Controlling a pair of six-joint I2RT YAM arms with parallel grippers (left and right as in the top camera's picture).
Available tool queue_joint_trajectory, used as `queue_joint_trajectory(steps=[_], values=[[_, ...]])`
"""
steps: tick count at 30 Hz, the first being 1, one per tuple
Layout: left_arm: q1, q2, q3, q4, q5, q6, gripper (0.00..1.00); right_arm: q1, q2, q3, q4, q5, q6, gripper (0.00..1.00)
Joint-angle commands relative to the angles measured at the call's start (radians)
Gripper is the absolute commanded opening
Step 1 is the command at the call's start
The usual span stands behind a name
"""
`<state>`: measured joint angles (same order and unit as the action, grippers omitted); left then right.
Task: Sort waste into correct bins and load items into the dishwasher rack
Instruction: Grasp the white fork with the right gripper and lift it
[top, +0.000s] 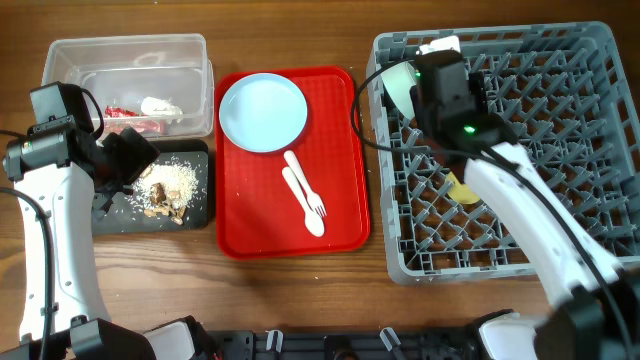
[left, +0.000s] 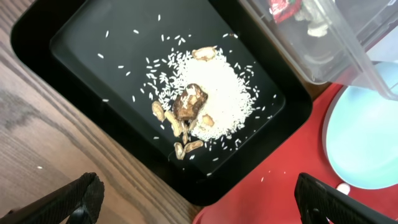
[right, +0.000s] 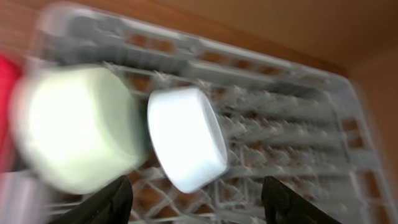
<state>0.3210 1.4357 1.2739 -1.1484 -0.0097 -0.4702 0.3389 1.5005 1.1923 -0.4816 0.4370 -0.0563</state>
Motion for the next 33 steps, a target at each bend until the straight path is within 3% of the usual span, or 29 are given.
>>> queue_joint_trajectory(steps=[1,3,5,9,15,22,33], values=[[0.003,-0.020,0.005,-0.001,0.009,-0.013,1.00,0.002,-0.093,0.004,-0.056,-0.607,0.116,0.68],[0.002,-0.019,0.005,-0.001,0.018,-0.013,1.00,0.016,-0.086,0.004,-0.102,-0.862,0.116,0.68],[0.002,-0.016,0.004,-0.001,0.021,-0.013,1.00,0.074,-0.068,0.004,-0.165,-0.875,0.074,0.68],[0.002,-0.016,0.004,-0.001,0.024,-0.013,1.00,0.252,0.058,0.004,-0.216,-0.770,0.030,0.68],[0.002,-0.016,0.004,-0.001,0.035,-0.013,1.00,0.399,0.296,0.004,-0.202,-0.543,0.036,0.67],[0.002,-0.016,0.004,-0.001,0.035,-0.013,1.00,0.410,0.379,0.004,-0.084,-0.434,0.112,0.60],[0.002,-0.016,0.004,-0.001,0.035,-0.012,1.00,0.433,0.427,0.004,-0.090,-0.417,0.108,0.60]])
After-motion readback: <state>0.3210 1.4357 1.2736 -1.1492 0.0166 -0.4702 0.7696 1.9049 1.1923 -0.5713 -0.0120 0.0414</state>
